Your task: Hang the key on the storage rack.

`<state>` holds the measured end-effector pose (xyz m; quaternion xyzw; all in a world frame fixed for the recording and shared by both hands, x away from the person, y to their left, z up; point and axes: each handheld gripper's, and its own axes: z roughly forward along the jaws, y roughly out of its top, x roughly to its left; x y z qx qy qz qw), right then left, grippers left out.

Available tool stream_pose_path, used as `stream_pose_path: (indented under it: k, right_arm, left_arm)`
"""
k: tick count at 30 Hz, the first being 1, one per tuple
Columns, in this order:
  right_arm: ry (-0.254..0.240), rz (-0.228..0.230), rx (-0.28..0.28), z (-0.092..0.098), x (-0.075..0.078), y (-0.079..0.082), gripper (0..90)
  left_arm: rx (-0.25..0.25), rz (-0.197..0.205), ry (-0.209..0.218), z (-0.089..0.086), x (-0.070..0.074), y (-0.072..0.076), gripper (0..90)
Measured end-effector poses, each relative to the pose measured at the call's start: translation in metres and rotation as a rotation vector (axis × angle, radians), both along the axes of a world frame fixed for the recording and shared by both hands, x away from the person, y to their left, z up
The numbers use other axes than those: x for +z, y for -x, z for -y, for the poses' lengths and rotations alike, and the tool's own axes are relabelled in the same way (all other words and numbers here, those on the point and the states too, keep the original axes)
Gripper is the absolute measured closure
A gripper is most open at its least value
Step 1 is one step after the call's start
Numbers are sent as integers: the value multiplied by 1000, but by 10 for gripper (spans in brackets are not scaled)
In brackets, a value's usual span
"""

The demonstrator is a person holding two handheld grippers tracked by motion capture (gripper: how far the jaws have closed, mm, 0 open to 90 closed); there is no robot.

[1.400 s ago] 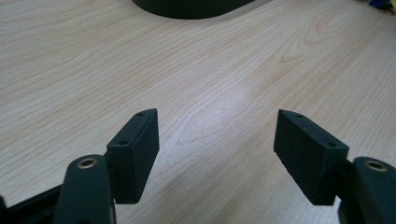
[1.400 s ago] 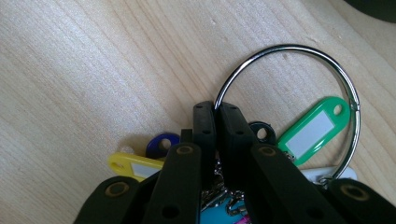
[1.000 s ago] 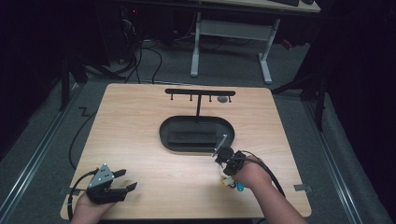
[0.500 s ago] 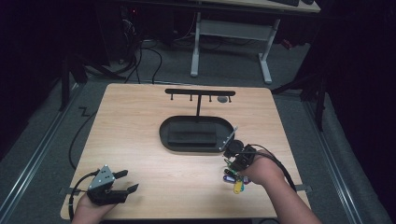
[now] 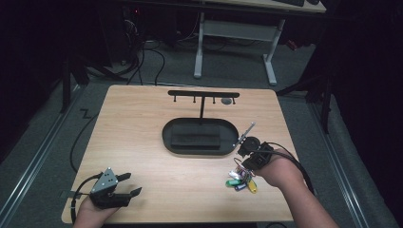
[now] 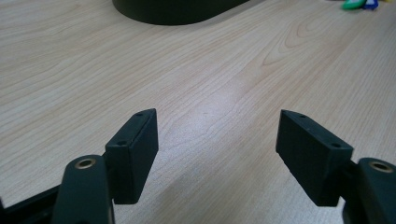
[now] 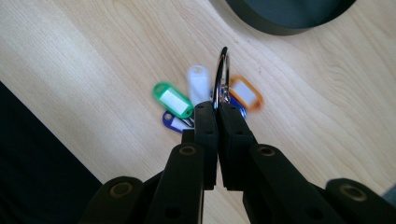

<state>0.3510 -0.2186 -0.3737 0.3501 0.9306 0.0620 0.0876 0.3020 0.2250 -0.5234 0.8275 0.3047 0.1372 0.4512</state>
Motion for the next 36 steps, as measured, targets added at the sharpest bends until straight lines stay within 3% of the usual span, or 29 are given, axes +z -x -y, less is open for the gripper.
stream_pose_path:
  k: [7, 11, 19, 26, 36]
  right_arm:
    - [14, 12, -6, 2, 22, 3, 879]
    - [14, 18, -6, 4, 32, 7, 879]
    - [18, 9, -8, 6, 46, 8, 880]
    - [38, 8, -17, 7, 52, 2, 880]
    - [-13, 17, -47, 3, 68, -15, 881]
  left_arm:
    - [3, -3, 4, 0, 0, 1, 303]
    - [-2, -4, 33, -3, 0, 1, 302]
    - [-5, -9, 19, -4, -1, 2, 302]
    - [-2, -6, 23, -5, 0, 2, 304]
    - [-4, -3, 14, -6, -1, 1, 305]
